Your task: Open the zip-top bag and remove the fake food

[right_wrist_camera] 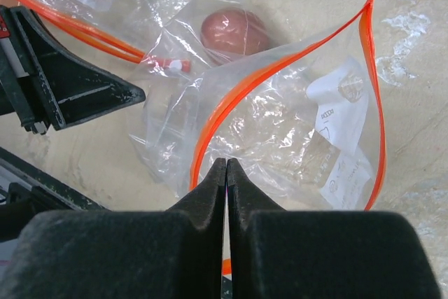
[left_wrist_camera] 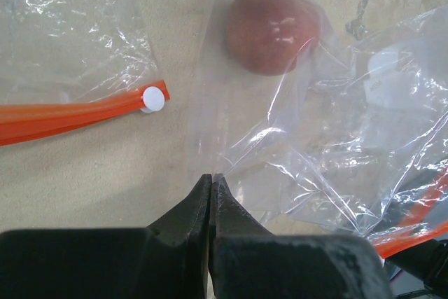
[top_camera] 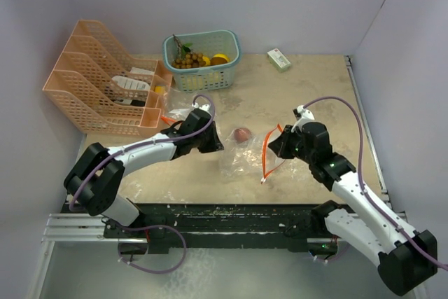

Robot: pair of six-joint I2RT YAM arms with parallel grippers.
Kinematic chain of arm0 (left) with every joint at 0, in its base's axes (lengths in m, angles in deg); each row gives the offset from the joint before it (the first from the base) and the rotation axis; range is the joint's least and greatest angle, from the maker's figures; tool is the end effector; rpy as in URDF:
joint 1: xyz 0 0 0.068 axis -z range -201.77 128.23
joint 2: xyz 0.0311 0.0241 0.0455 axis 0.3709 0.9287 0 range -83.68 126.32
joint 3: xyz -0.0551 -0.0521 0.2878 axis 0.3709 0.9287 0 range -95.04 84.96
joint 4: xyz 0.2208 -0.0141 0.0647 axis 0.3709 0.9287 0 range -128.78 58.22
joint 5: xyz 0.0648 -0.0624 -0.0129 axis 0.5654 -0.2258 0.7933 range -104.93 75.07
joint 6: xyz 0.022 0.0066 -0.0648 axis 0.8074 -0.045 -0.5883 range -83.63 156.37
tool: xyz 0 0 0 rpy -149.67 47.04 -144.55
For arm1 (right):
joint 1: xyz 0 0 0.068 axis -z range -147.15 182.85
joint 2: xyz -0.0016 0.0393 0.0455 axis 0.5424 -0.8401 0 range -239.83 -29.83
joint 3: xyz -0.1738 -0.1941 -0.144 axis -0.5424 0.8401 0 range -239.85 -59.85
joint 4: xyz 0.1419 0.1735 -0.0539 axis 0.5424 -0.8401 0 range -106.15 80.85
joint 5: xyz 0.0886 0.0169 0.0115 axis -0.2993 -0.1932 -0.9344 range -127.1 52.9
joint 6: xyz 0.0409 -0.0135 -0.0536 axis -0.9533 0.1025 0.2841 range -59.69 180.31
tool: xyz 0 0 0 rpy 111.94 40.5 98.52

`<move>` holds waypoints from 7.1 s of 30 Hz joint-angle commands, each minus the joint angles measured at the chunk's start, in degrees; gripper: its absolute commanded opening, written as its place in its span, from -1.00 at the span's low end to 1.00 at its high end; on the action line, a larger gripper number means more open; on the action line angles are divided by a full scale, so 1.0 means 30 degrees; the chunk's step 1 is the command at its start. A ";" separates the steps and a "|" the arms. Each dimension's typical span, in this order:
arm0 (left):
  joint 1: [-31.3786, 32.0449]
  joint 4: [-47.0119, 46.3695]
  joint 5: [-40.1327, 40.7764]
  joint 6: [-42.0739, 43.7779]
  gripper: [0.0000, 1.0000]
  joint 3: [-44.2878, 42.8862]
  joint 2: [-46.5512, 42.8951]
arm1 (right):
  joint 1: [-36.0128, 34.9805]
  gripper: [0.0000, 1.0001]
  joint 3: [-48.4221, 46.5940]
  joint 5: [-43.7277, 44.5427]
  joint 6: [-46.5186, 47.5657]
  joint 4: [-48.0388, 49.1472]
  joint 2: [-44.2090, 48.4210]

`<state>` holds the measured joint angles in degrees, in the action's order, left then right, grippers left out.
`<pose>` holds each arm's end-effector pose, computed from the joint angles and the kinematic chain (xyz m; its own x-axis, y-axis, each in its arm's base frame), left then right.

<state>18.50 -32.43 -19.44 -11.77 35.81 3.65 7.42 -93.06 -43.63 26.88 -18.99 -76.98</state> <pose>0.2277 -0.1987 0.2284 -0.8688 -0.2371 -0.4347 0.0600 0.8210 -0.5677 0.1429 0.0750 0.2811 -0.5907 0.3253 -0.7384 -0.2338 0.8069 0.5425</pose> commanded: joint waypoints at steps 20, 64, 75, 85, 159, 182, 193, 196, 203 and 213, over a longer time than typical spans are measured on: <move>0.1056 -0.1133 -0.0595 0.0507 -1.00 -0.0629 -0.0120 | 0.0918 -0.67 -0.0626 -0.4741 0.0058 0.5274 -0.6960; 0.3765 0.2988 0.5353 0.0472 -0.14 -0.3139 -0.0886 | 0.1709 0.07 0.1254 -0.6056 0.0002 0.9601 -0.9400; -0.0229 0.0254 0.1713 0.0152 0.98 -0.1696 -0.1425 | 0.1709 0.06 0.1661 -0.6276 0.0225 0.9464 -0.9403; -0.0853 -0.2108 -0.1106 0.1711 0.98 -0.4301 0.1544 | 0.1709 0.03 0.2006 -0.5883 0.0568 0.9194 -0.9475; -0.0386 -0.2380 -0.3007 -0.0943 -0.72 -0.3181 0.2085 | 0.1709 0.70 0.1998 -0.5815 0.2932 0.8735 -0.9600; -0.0373 -0.2002 -0.4058 -0.1227 -0.71 -0.3419 0.3205 | 0.1709 0.41 0.1368 -0.4983 0.2482 0.8954 -0.9513; -0.0379 -0.1907 -0.4579 -0.1171 -0.71 -0.3445 0.3426 | 0.1709 0.76 -0.0322 -0.5706 0.2479 0.9934 -1.2090; -0.0360 -0.1894 -0.4699 -0.1178 -0.71 -0.3449 0.3453 | 0.1709 0.73 -0.0674 -0.5728 0.2547 0.9712 -1.2720; -0.0376 -0.1792 -0.4493 -0.1400 -0.72 -0.3427 0.3307 | 0.1709 0.11 -0.0615 -0.5245 0.2473 0.8104 -1.2323; -0.1428 -0.3728 -0.4617 -0.3283 -0.81 -0.1259 0.2339 | 0.1738 -0.16 -0.0707 -0.2389 0.2050 0.5177 -1.0258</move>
<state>16.71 -38.90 -32.54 -17.91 28.34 13.75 12.31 -93.39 -55.67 33.66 1.07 -111.39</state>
